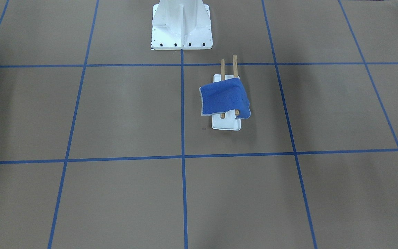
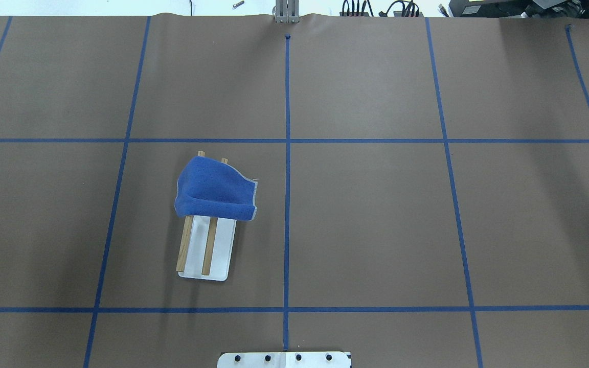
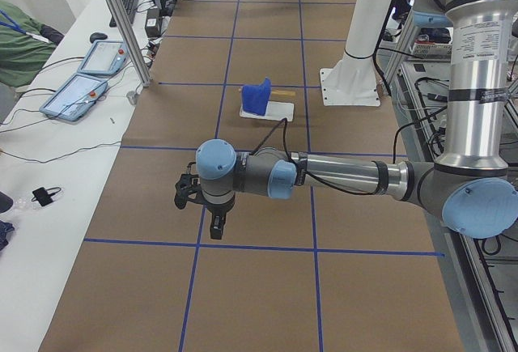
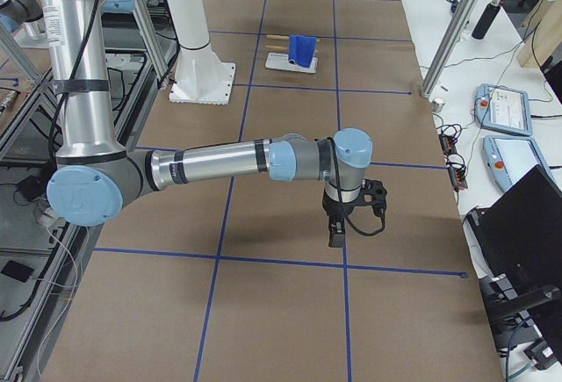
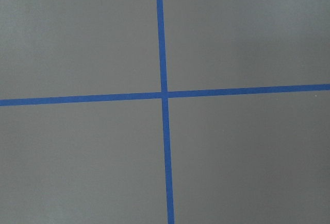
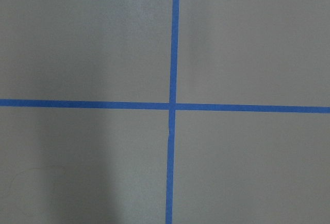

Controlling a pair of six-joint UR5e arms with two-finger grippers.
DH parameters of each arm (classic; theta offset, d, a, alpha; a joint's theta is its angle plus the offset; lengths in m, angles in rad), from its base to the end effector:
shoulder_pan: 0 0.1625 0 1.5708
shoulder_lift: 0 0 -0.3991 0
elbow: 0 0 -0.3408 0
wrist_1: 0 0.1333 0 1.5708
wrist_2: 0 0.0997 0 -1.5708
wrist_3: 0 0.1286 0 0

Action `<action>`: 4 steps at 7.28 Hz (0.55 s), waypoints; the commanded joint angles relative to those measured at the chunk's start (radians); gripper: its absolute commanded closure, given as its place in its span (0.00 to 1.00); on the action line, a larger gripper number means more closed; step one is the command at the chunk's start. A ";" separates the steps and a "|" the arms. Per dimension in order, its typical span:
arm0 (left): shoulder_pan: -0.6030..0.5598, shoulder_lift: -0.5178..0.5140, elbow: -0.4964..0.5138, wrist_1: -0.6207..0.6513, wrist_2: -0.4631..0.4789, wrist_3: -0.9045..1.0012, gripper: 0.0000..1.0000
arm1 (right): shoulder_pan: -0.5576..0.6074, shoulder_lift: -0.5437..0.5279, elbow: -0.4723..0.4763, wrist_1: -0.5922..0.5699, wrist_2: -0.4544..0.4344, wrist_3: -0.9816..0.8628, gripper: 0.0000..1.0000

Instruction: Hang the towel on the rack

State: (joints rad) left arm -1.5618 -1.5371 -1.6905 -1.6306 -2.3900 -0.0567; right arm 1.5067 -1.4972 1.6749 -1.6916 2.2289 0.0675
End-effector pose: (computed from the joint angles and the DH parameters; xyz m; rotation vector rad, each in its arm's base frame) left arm -0.0354 -0.4378 0.6045 0.1106 0.8217 0.0148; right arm 0.0244 -0.4726 0.5962 0.0114 -0.6601 -0.0154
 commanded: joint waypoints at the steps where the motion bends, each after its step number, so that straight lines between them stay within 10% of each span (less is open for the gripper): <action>1: 0.000 0.000 0.000 0.000 0.000 0.000 0.02 | -0.002 0.000 -0.001 0.000 0.000 0.000 0.00; 4: 0.000 0.008 -0.002 0.000 0.000 0.002 0.02 | -0.002 0.000 -0.001 0.000 0.000 0.000 0.00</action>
State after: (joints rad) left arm -1.5616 -1.5305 -1.6917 -1.6313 -2.3900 -0.0565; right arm 1.5049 -1.4972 1.6736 -1.6920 2.2289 0.0675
